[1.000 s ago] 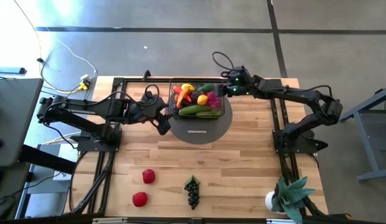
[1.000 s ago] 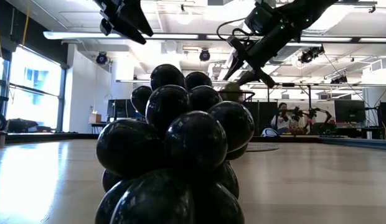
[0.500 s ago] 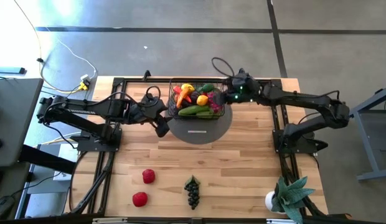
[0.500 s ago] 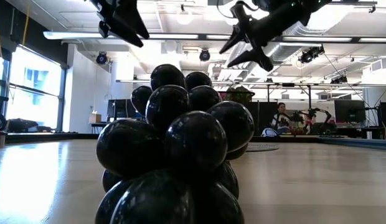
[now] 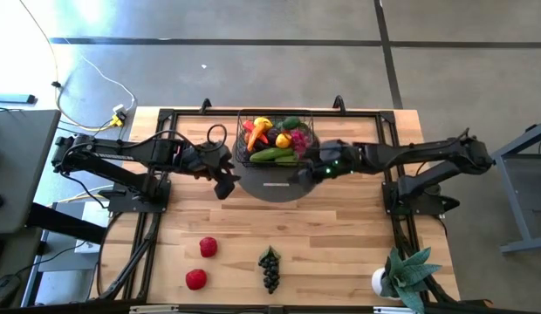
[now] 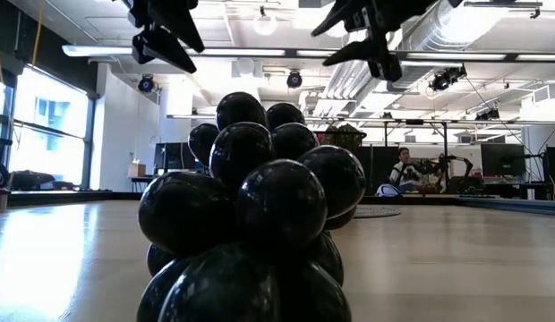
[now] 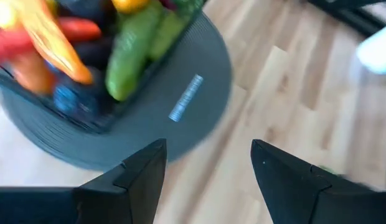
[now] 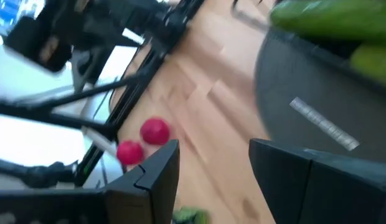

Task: Build produce basket
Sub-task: Put the top red tomato into the black wire basket

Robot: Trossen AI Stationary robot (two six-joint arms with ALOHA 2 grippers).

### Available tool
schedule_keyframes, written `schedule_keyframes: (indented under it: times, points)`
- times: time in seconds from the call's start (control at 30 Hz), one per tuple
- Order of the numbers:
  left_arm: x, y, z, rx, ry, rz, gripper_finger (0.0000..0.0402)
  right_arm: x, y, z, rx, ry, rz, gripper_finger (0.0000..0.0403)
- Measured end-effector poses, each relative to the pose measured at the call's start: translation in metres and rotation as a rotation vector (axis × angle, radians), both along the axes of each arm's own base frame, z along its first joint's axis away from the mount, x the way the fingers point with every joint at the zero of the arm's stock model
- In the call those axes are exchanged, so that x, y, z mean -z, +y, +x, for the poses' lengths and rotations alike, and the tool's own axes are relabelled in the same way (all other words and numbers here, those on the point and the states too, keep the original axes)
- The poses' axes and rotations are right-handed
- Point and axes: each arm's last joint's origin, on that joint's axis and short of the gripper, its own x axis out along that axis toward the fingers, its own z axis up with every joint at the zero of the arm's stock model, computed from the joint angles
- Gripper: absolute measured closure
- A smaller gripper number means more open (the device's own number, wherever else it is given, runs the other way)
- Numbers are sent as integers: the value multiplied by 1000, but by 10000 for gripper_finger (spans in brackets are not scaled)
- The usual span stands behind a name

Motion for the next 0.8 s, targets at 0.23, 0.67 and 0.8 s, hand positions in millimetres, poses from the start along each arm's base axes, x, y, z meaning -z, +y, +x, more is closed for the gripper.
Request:
schedule_keyframes:
  times: [0.23,0.67,0.8]
  points:
    - [6,-18,-5,-59,45,-159,179,7,19,-5,-69,81,-9,226]
    - [7,-59,-9,-94,47,-358,179,9,24,-7,-94,108,-16,226]
    - [8,-73,-13,-115,53,-398,179,9,24,-7,-94,107,-16,226]
